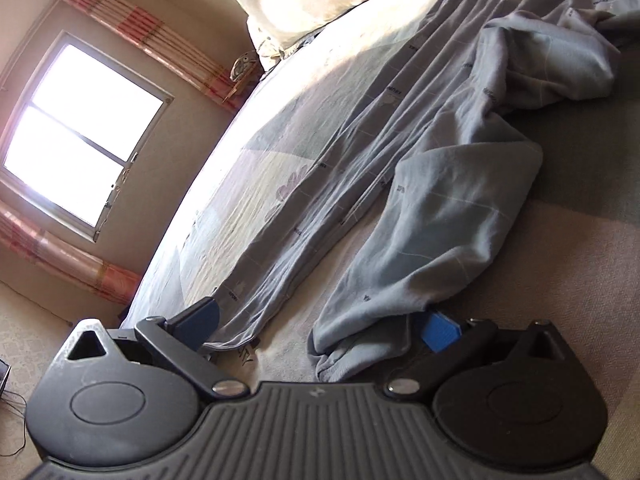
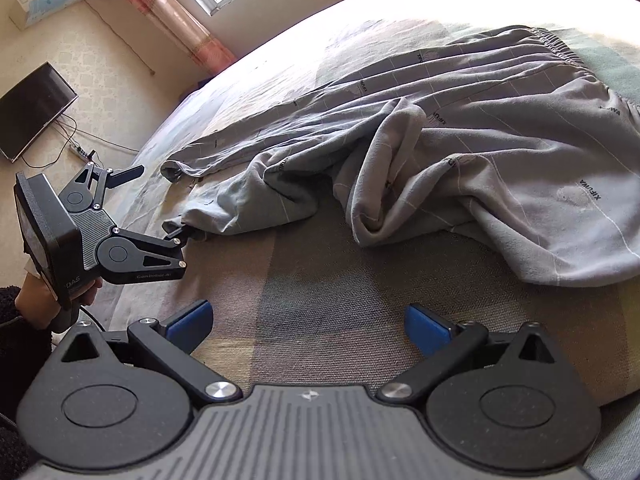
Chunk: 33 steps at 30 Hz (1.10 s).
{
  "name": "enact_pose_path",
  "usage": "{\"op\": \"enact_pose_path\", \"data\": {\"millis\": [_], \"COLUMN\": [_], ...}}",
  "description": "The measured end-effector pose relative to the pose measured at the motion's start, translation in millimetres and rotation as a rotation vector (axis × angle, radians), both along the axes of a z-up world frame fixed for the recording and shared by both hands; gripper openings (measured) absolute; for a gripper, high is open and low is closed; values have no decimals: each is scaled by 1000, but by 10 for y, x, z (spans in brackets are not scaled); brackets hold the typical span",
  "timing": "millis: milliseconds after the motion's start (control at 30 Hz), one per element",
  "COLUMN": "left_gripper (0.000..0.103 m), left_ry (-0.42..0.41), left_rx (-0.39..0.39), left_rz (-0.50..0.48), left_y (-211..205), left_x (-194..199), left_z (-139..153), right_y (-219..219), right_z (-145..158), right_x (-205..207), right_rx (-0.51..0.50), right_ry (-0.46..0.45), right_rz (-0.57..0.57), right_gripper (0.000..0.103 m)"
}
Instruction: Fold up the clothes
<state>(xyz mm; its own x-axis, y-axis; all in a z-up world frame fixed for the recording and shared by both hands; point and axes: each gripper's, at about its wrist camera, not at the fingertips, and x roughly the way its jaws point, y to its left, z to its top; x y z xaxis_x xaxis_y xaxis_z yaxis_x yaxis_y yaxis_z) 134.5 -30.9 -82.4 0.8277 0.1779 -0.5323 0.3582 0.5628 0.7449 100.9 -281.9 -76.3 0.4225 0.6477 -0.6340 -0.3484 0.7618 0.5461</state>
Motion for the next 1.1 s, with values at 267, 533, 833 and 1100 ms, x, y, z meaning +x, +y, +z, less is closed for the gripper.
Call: {"op": "enact_pose_path", "data": {"millis": [267, 533, 833, 1100], "left_gripper": [103, 103, 102, 103], "left_ry": [-80, -151, -134, -205], "left_rx": [39, 133, 83, -20], "left_rz": [-41, -2, -47, 141], "left_y": [-271, -86, -69, 265], "left_x": [215, 113, 344, 449], "left_z": [-281, -280, -295, -72], "right_y": [-9, -20, 134, 234], "right_z": [-44, -34, -19, 58], "right_x": [9, -16, 9, -79], "right_rx": [-9, -26, -10, -38], "right_ry": [19, 10, 8, -18], "right_rz": [-12, -6, 42, 62], "right_gripper": [103, 103, 103, 103]}}
